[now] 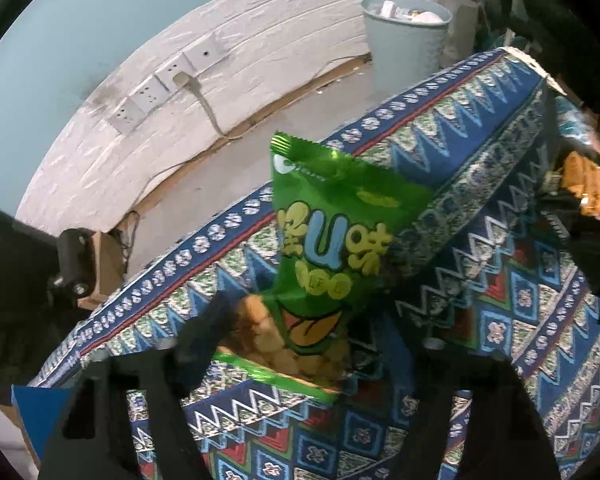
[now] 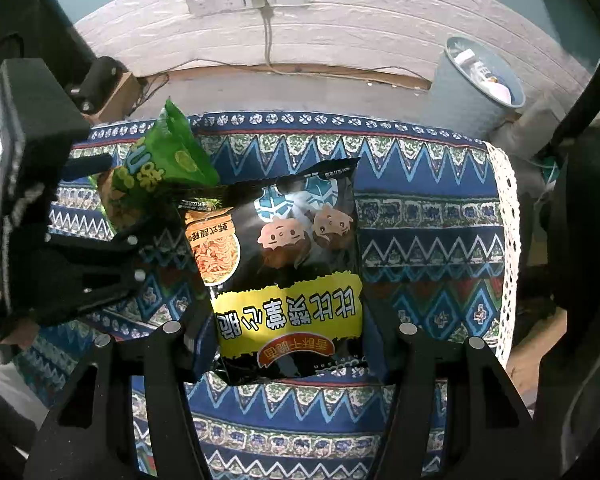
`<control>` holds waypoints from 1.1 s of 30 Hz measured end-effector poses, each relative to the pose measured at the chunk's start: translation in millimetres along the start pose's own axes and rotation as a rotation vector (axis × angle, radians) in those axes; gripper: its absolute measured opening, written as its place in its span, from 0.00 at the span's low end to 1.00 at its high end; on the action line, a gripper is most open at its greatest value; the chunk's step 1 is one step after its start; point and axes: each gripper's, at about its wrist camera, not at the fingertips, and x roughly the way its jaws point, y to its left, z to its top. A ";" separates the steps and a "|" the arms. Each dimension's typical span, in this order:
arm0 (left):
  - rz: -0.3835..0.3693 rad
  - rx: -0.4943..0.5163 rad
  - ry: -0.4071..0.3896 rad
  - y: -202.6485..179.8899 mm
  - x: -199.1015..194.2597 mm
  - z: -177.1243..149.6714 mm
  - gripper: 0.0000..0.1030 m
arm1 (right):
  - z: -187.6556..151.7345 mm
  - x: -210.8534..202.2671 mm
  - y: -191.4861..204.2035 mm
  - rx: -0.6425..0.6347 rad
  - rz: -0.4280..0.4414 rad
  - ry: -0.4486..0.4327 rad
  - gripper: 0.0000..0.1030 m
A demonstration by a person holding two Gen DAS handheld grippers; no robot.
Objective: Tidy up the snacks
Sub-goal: 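Grasp the green peanut bag with the left tool while the right tool grasps the black-and-yellow pack, then lift both bags and carry them over the cardboard box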
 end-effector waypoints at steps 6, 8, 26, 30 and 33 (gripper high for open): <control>-0.004 -0.023 -0.006 2.2 -4.4 -4.3 0.41 | -0.2 -1.5 5.9 -0.006 -0.002 -0.007 0.58; -0.008 -0.028 0.003 2.9 -6.9 -8.2 0.37 | 1.0 -2.3 8.0 -0.010 -0.001 -0.011 0.58; -0.037 -0.136 -0.040 33.0 -73.7 -43.2 0.31 | 1.6 -37.9 43.2 -0.053 0.009 -0.090 0.58; -0.035 -0.173 -0.052 46.4 -94.6 -54.6 0.31 | -1.8 -51.5 55.9 -0.074 0.012 -0.115 0.58; -0.023 -0.185 -0.073 55.2 -110.4 -64.5 0.31 | -3.3 -62.1 65.6 -0.090 0.017 -0.134 0.58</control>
